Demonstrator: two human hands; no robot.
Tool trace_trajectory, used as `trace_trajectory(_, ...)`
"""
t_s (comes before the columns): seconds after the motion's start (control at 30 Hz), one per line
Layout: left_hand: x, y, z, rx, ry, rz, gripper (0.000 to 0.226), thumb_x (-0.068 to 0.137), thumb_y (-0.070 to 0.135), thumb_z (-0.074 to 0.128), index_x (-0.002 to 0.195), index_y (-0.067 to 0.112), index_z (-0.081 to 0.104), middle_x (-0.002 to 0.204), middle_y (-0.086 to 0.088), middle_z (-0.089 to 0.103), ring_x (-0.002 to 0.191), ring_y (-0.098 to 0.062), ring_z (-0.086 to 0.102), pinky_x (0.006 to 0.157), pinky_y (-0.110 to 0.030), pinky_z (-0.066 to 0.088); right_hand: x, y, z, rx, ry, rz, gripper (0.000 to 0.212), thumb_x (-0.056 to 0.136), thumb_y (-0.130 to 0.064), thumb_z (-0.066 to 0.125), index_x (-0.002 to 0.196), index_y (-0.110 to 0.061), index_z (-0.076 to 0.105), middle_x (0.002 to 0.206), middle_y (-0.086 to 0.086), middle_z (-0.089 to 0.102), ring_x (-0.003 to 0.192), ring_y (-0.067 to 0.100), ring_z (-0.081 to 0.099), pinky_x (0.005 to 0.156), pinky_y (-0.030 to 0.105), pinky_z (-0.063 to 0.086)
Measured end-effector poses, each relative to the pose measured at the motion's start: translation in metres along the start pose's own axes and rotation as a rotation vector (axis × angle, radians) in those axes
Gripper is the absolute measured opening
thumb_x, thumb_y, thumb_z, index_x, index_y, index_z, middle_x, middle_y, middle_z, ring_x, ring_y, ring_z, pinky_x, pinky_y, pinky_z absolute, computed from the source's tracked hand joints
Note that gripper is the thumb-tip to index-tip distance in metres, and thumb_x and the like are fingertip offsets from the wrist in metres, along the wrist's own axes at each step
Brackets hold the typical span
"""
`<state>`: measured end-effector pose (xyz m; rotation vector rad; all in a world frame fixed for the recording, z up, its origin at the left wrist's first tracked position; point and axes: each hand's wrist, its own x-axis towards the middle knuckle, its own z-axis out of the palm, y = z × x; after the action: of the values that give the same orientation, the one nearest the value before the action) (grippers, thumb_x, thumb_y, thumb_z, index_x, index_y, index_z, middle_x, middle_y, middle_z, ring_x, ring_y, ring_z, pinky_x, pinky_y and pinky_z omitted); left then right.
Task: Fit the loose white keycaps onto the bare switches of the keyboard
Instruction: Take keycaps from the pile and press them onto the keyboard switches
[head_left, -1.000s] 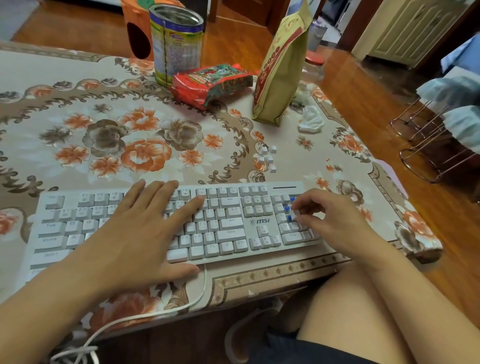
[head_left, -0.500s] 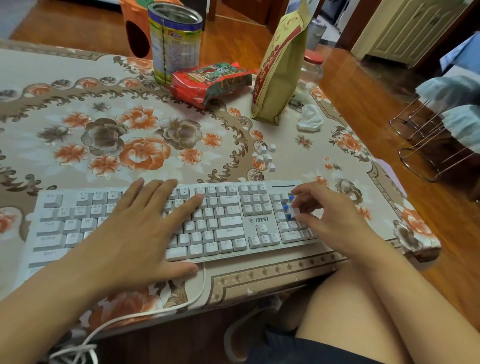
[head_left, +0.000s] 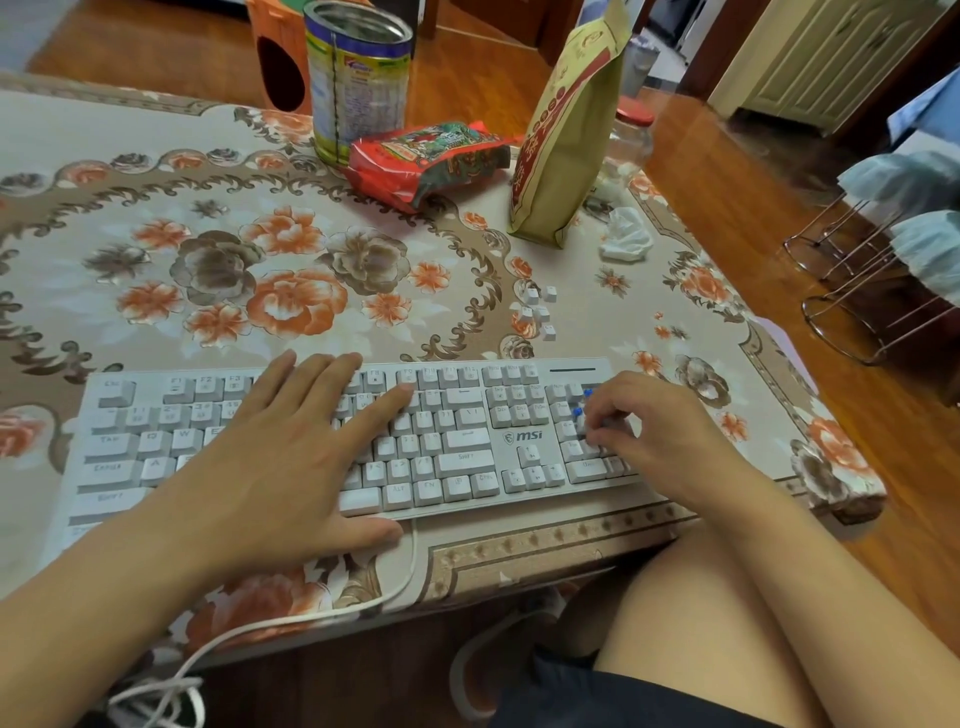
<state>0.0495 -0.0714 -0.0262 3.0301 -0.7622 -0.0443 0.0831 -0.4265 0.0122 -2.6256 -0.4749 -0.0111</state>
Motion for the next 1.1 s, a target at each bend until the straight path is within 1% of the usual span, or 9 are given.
trace_trajectory(0.13,0.0,0.0,0.0,-0.003,-0.001,0.001,0.113,0.073,0.102,0.027,0.164,0.037,0.01,0.164,-0.021,0.028,0.152,-0.041,0.023,0.125,-0.052,0.004,0.001,0.002,0.001,-0.026,0.009,-0.027,0.017,0.08,-0.002,0.078,0.083,-0.017,0.073,0.085,-0.008,0.068,0.078,0.012,0.064,0.074,0.039,0.055)
trace_trajectory(0.37,0.0,0.0,0.0,-0.025,-0.007,0.0,0.113,0.072,0.103,0.023,0.163,0.04,-0.003,0.169,-0.018,0.016,0.156,-0.038,0.011,0.127,-0.053,0.0,-0.001,0.001,0.005,-0.161,0.07,-0.156,0.016,0.074,0.0,0.083,0.08,-0.014,0.078,0.088,-0.007,0.073,0.081,0.004,0.067,0.078,0.027,0.057)
trace_trajectory(0.53,0.0,0.0,0.001,-0.025,-0.002,0.008,0.112,0.073,0.102,0.025,0.164,0.039,0.004,0.166,-0.02,0.023,0.154,-0.04,0.018,0.126,-0.055,0.005,-0.003,-0.001,0.006,-0.208,0.036,-0.186,0.015,0.077,0.0,0.08,0.084,-0.013,0.08,0.093,-0.006,0.073,0.082,0.005,0.066,0.078,0.023,0.056)
trace_trajectory(0.6,0.0,0.0,0.001,-0.026,0.001,0.005,0.112,0.073,0.101,0.026,0.164,0.039,0.004,0.166,-0.021,0.023,0.154,-0.04,0.018,0.127,-0.055,0.006,-0.005,-0.001,0.005,-0.222,0.001,-0.158,0.016,0.081,0.0,0.077,0.091,-0.012,0.08,0.099,-0.005,0.07,0.088,0.009,0.065,0.079,0.026,0.055)
trace_trajectory(0.77,-0.001,0.0,0.001,-0.016,0.005,0.003,0.112,0.074,0.101,0.027,0.164,0.038,0.006,0.165,-0.021,0.024,0.154,-0.041,0.02,0.126,-0.055,0.007,-0.013,0.003,0.003,-0.324,-0.003,-0.073,0.039,0.08,0.013,0.068,0.098,-0.019,0.081,0.107,0.003,0.063,0.105,0.029,0.054,0.086,0.031,0.036)
trace_trajectory(0.83,0.0,-0.001,0.001,-0.01,0.006,0.003,0.112,0.074,0.1,0.029,0.164,0.036,0.01,0.164,-0.022,0.027,0.153,-0.042,0.022,0.125,-0.056,0.008,-0.013,0.002,0.003,-0.306,-0.02,-0.021,0.04,0.082,0.012,0.066,0.097,-0.022,0.081,0.108,0.001,0.062,0.108,0.028,0.051,0.088,0.026,0.033)
trace_trajectory(0.93,0.0,-0.001,0.002,0.003,0.009,0.002,0.112,0.074,0.1,0.032,0.164,0.034,0.016,0.162,-0.023,0.031,0.151,-0.043,0.026,0.125,-0.058,0.013,-0.01,-0.001,0.002,-0.221,-0.081,0.14,0.028,0.09,-0.001,0.063,0.101,-0.022,0.078,0.113,-0.003,0.052,0.109,0.014,0.04,0.089,0.012,0.028)
trace_trajectory(1.0,0.001,-0.002,0.003,0.009,0.014,0.003,0.112,0.074,0.099,0.032,0.163,0.033,0.019,0.16,-0.024,0.033,0.149,-0.044,0.029,0.124,-0.059,0.015,-0.005,-0.003,0.005,-0.184,-0.124,0.234,0.021,0.091,-0.009,0.064,0.103,-0.022,0.075,0.116,-0.003,0.049,0.109,0.011,0.039,0.091,0.018,0.033)
trace_trajectory(1.1,0.003,-0.002,0.003,0.012,0.008,0.011,0.112,0.074,0.099,0.033,0.163,0.032,0.023,0.158,-0.026,0.036,0.147,-0.045,0.032,0.123,-0.06,0.017,0.003,-0.01,0.008,-0.126,-0.112,0.313,0.021,0.088,-0.004,0.067,0.098,-0.021,0.072,0.115,-0.003,0.05,0.105,0.012,0.046,0.09,0.023,0.041)
